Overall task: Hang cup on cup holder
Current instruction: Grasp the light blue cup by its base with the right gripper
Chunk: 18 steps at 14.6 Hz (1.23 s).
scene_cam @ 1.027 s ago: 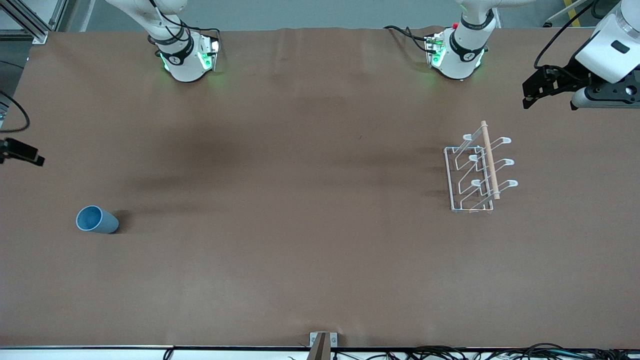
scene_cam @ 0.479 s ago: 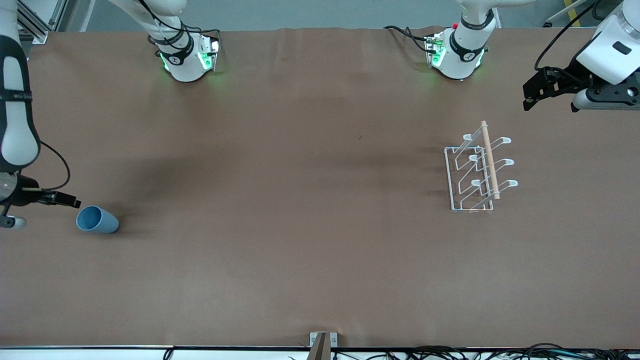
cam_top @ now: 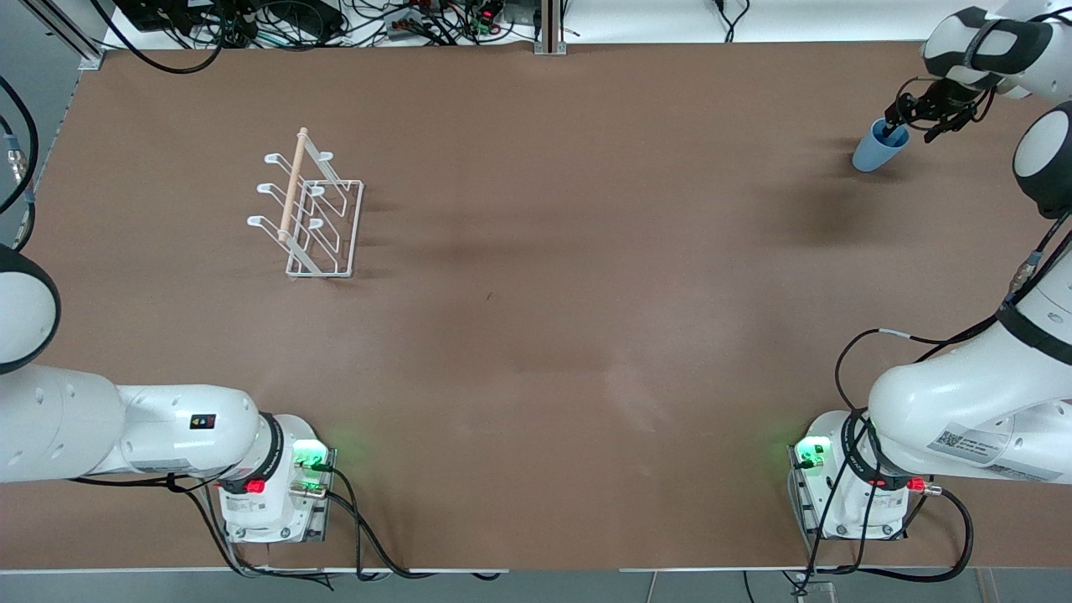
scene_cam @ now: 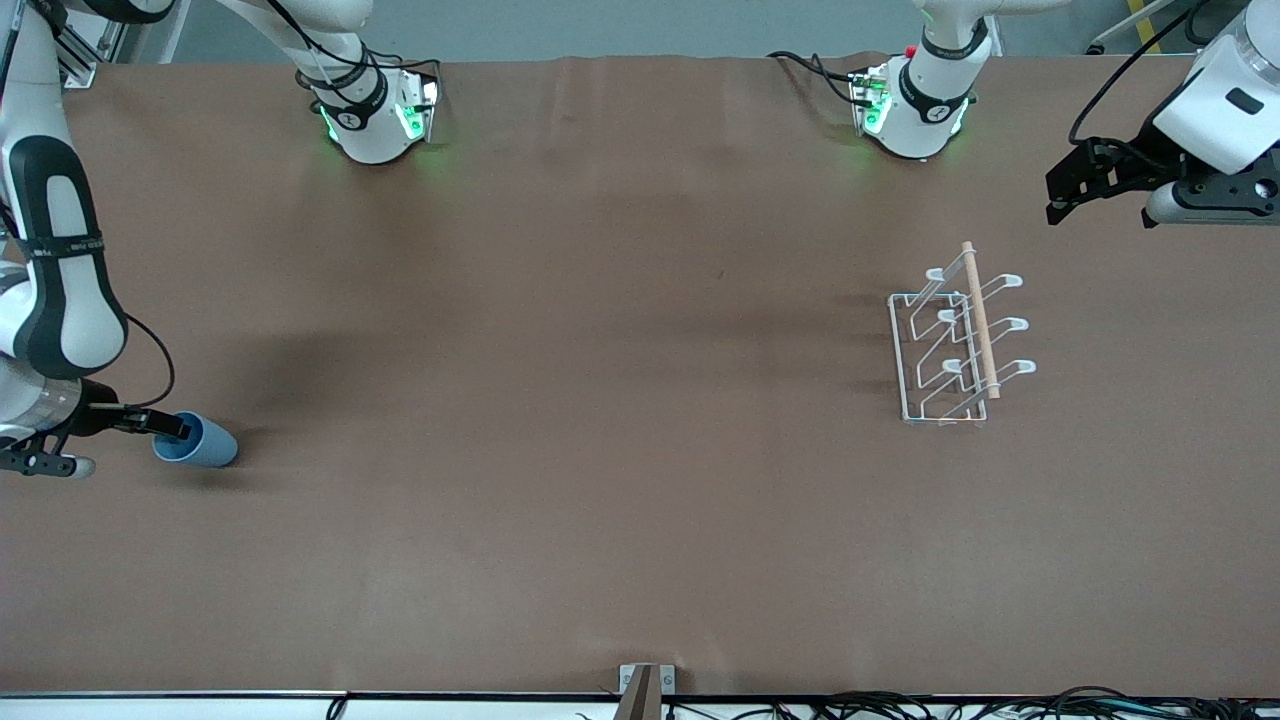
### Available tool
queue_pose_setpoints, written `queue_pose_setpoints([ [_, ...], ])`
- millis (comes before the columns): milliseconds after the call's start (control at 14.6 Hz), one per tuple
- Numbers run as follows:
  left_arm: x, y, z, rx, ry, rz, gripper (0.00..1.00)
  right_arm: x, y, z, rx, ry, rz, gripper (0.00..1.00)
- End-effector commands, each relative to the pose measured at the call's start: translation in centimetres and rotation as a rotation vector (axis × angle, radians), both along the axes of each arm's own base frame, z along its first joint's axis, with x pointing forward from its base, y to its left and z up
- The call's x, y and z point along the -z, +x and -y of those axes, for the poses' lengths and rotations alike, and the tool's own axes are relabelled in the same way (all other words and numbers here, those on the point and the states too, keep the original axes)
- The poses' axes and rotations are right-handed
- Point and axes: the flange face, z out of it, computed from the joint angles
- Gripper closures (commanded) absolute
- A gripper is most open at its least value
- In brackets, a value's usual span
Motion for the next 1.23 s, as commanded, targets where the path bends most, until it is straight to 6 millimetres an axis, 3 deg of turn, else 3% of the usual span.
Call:
queue_pose_setpoints([
  [0,-0.6,0.4,-0.1,0.016,-0.018,0.008,0.0,0.8,0.2,0.7,-0.003,0.025,0.014,0.27],
  [205,-0.6,0.3,0.0,0.016,-0.018,0.008,0.0,2.1,0.7,0.3,0.032,0.061,0.027,0.82],
  [274,-0.6,0.3,0.0,0.016,-0.018,0.008,0.0,2.1,0.8,0.0,0.048,0.084,0.032,0.93],
  [548,-0.6,0.4,0.0,0.016,-0.018,0.008,0.0,1.5,0.4,-1.2,0.035,0.125,-0.019,0.99],
  [685,-0.6,0.4,-0.1,0.016,-0.018,0.009,0.0,-1.9,0.5,-2.8,0.004,0.156,-0.03,1.0],
  [1027,-0.3,0.6,-0.1,0.016,-0.017,0.003,0.0,-10.8,0.5,-11.3,-0.099,0.309,-0.041,0.99],
  [1164,-0.2,0.6,0.0,0.018,-0.017,0.002,0.0,-13.9,0.3,-16.1,-0.126,0.445,-0.04,1.0],
])
